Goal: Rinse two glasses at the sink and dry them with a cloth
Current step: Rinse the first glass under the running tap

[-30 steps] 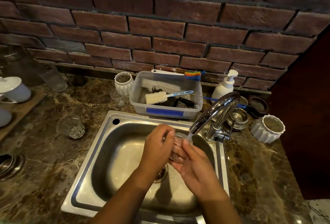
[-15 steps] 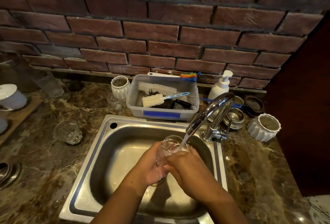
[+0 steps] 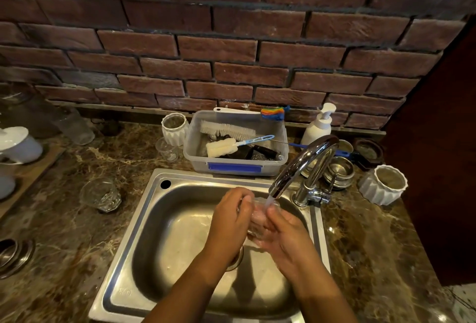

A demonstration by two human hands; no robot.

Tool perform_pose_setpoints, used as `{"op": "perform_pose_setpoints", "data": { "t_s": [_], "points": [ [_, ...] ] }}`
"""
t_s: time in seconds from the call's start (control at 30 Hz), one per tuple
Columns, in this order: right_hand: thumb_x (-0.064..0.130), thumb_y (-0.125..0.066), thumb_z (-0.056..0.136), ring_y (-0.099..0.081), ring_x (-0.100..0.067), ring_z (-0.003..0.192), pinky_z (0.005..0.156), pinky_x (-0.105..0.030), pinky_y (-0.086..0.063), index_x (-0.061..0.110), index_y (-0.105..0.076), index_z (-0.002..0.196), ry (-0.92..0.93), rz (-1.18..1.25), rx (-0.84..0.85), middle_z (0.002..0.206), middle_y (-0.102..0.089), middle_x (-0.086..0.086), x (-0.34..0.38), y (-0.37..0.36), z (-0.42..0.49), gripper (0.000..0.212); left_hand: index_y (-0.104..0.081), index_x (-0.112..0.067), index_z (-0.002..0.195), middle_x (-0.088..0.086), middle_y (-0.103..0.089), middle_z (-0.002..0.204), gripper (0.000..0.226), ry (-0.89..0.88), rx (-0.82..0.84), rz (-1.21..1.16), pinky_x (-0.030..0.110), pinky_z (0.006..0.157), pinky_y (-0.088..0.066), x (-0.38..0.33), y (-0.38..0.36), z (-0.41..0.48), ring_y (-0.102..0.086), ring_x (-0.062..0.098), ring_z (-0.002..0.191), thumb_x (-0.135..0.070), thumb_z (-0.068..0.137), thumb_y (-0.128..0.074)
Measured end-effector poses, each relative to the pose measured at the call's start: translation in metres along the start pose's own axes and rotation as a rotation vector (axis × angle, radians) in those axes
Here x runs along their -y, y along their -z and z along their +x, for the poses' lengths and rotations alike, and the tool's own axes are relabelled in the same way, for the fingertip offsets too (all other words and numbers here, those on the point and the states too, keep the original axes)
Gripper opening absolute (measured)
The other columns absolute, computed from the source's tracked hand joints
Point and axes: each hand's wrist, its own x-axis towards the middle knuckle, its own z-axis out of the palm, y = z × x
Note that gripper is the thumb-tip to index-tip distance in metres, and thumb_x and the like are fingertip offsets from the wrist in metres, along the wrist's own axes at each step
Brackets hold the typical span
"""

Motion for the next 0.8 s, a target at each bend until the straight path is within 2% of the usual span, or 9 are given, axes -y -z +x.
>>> {"op": "perform_pose_setpoints", "data": {
  "t_s": [0.13,0.2,0.27,0.4,0.47,0.53,0.63,0.7,0.8],
  "points": [
    [0.026,-0.053,0.101,-0.070,-0.008,0.092,0.091,-0.044,-0.055,0.025,-0.075,0.100,0.454,-0.868,0.022,0.093,-0.077,0.004,0.001,-0.002,-0.007,0.023,-0.066,-0.012,0.100,0.011,-0.067,0.089,0.024,0.690,0.067,-0.535,0.028,0.053,-0.047,-0.014,-0.003,0.005,-0.061,0.019,0.070,-0.026,0.104,-0.047],
    [0.033,-0.050,0.100,-0.065,-0.004,0.102,0.108,-0.034,-0.042,0.030,-0.072,0.105,0.576,-1.326,0.119,0.102,-0.075,0.010,0.007,-0.005,-0.014,0.022,-0.068,-0.003,0.103,0.015,-0.068,0.086,0.027,0.971,0.148,-0.924,0.025,0.045,-0.046,-0.017,0.006,0.005,-0.059,0.018,0.058,-0.026,0.099,-0.054],
    [0.036,-0.046,0.101,-0.060,-0.007,0.110,0.116,-0.032,-0.028,0.031,-0.069,0.107,0.584,-1.586,0.152,0.110,-0.073,0.008,0.011,-0.012,-0.018,0.024,-0.067,0.000,0.098,0.014,-0.065,0.077,0.025,1.044,0.235,-1.118,0.020,0.034,-0.041,-0.023,0.015,0.002,-0.052,0.014,0.043,-0.022,0.096,-0.056],
    [0.039,-0.048,0.099,-0.065,-0.008,0.097,0.095,-0.037,-0.052,0.028,-0.072,0.103,0.500,-1.254,0.032,0.099,-0.074,0.006,0.001,-0.020,-0.015,0.026,-0.064,-0.005,0.094,0.011,-0.063,0.075,0.023,0.892,-0.015,-0.846,0.020,0.041,-0.045,-0.025,0.005,0.001,-0.057,0.012,0.046,-0.021,0.102,-0.049],
    [0.037,-0.048,0.098,-0.071,-0.012,0.088,0.087,-0.046,-0.057,0.022,-0.075,0.095,0.350,-0.821,-0.054,0.090,-0.076,0.001,-0.006,-0.023,-0.010,0.031,-0.063,-0.010,0.090,0.011,-0.065,0.079,0.025,0.635,-0.123,-0.503,0.025,0.050,-0.047,-0.018,-0.004,0.001,-0.060,0.016,0.062,-0.018,0.103,-0.043],
    [0.035,-0.052,0.100,-0.073,-0.022,0.095,0.095,-0.050,-0.054,0.015,-0.076,0.098,0.125,-0.355,-0.145,0.093,-0.078,-0.008,-0.005,-0.023,-0.007,0.032,-0.062,-0.017,0.090,0.005,-0.065,0.084,0.023,0.315,-0.177,-0.206,0.022,0.058,-0.048,-0.008,-0.008,-0.003,-0.062,0.016,0.073,-0.017,0.103,-0.044],
    [0.032,-0.056,0.095,-0.072,-0.033,0.101,0.100,-0.054,-0.049,0.005,-0.073,0.108,-0.138,0.176,-0.062,0.104,-0.075,-0.020,0.003,-0.017,-0.008,0.034,-0.063,-0.022,0.099,-0.007,-0.062,0.096,0.021,-0.079,-0.129,0.135,0.010,0.072,-0.044,0.004,0.000,-0.006,-0.060,0.005,0.087,-0.028,0.099,-0.044],
    [0.029,-0.052,0.099,-0.073,-0.033,0.099,0.100,-0.055,-0.049,0.005,-0.071,0.110,-0.119,0.180,0.011,0.105,-0.075,-0.020,0.004,-0.015,-0.008,0.033,-0.064,-0.020,0.098,-0.006,-0.063,0.095,0.025,-0.110,-0.086,0.091,0.011,0.072,-0.046,0.006,0.005,-0.004,-0.060,0.006,0.086,-0.031,0.098,-0.042],
    [0.025,-0.049,0.102,-0.073,-0.021,0.095,0.098,-0.053,-0.052,0.014,-0.075,0.103,0.163,-0.297,-0.070,0.097,-0.078,-0.007,0.000,-0.016,-0.007,0.028,-0.065,-0.017,0.094,0.003,-0.067,0.086,0.023,0.185,-0.009,-0.205,0.023,0.056,-0.050,-0.005,0.004,0.000,-0.063,0.009,0.071,-0.018,0.104,-0.044]
  ]
}}
